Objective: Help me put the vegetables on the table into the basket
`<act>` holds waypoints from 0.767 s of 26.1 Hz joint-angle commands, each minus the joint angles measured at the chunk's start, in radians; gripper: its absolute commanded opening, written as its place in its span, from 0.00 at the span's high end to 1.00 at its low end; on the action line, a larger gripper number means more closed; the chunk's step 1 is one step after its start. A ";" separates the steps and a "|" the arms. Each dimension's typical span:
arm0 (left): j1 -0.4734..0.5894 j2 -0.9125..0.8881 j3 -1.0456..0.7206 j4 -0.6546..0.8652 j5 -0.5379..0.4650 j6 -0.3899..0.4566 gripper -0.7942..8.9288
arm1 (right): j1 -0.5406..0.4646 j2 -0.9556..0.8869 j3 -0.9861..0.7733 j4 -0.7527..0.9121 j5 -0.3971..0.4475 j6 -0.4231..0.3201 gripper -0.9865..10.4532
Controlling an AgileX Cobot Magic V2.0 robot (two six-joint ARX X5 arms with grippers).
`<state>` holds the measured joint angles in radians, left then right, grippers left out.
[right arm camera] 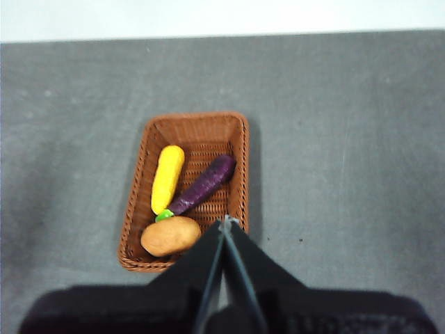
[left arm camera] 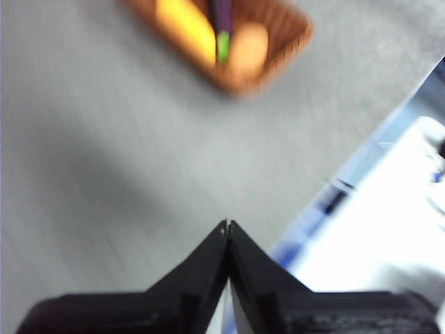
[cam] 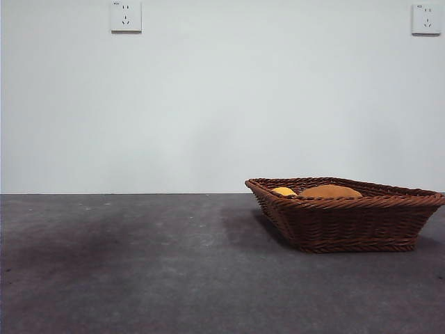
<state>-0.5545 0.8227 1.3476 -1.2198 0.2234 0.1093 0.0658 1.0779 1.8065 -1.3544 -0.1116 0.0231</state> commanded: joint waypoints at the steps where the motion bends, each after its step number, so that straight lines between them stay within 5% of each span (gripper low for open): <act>1: 0.070 -0.033 -0.021 0.114 0.073 0.278 0.92 | 0.000 0.043 -0.003 -0.023 0.000 0.010 0.91; 5: 0.215 -0.097 -0.132 0.304 0.093 0.301 0.92 | 0.000 0.117 -0.003 -0.023 0.001 0.010 0.91; 8: 0.376 -0.180 -0.397 0.579 0.107 0.291 0.92 | 0.000 0.203 -0.003 -0.023 0.000 0.010 0.91; 13: 0.554 -0.376 -0.997 1.243 0.137 0.005 0.92 | 0.000 0.331 -0.003 -0.022 0.001 0.010 0.91; 16: 0.593 -0.518 -1.218 1.340 0.041 -0.073 0.92 | -0.001 0.393 -0.003 -0.022 0.001 0.010 0.91; 20: 0.597 -0.682 -1.340 1.276 -0.079 -0.111 0.92 | 0.000 0.446 -0.003 -0.022 0.001 0.010 0.91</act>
<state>0.0391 0.1516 0.0181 0.0399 0.1425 0.0151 0.0658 1.5208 1.8065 -1.3548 -0.1116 0.0231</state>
